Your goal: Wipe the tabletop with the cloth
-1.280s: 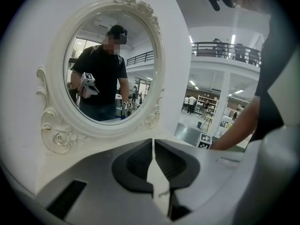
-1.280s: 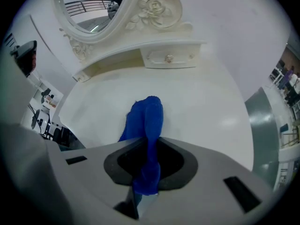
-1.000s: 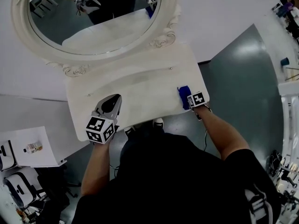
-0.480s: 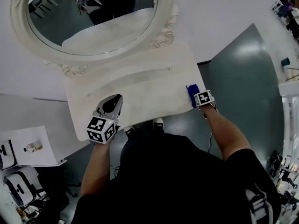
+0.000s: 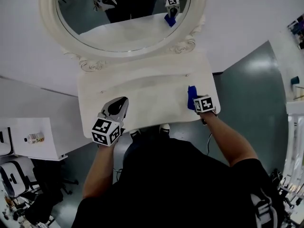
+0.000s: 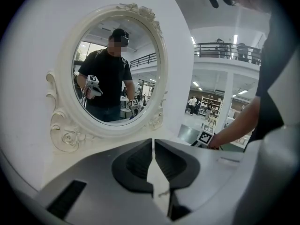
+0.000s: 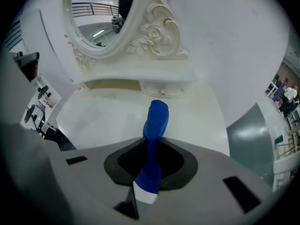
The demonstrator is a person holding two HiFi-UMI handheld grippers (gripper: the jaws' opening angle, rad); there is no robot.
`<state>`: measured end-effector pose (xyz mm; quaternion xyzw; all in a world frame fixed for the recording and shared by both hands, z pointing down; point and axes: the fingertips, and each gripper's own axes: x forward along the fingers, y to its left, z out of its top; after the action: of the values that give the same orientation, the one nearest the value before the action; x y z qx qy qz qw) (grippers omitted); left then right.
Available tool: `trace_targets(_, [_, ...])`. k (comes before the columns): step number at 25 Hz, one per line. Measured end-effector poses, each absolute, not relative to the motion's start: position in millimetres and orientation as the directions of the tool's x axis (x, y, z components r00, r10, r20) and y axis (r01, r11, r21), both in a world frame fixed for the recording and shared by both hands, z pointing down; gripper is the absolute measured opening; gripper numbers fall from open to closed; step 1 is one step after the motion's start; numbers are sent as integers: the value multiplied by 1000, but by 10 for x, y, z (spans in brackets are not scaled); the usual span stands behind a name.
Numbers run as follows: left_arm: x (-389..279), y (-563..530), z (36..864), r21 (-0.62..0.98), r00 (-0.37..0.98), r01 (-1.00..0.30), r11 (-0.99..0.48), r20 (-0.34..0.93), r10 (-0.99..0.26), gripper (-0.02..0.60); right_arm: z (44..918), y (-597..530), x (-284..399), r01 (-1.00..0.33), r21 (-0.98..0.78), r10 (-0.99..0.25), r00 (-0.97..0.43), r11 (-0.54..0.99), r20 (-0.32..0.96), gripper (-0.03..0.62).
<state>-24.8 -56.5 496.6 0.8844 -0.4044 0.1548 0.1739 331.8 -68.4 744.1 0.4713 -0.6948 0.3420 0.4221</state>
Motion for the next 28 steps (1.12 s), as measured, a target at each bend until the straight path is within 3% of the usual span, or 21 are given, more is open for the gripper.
trace_targets(12, [-1267, -475, 4911, 177, 521, -851, -495, 412, -748, 25, 6810, -1233, 536, -698, -169, -299, -496, 696, 815, 49])
trace_targets(21, [-2000, -432, 4974, 182, 441, -897, -402, 427, -790, 25, 6679, -1506, -1235, -549, -225, -208, -616, 805, 759, 49])
trace_targets(28, [-2442, -423, 5022, 187, 393, -919, -346, 443, -806, 25, 6675, -1721, -2193, -505, -271, -162, -657, 819, 736, 49])
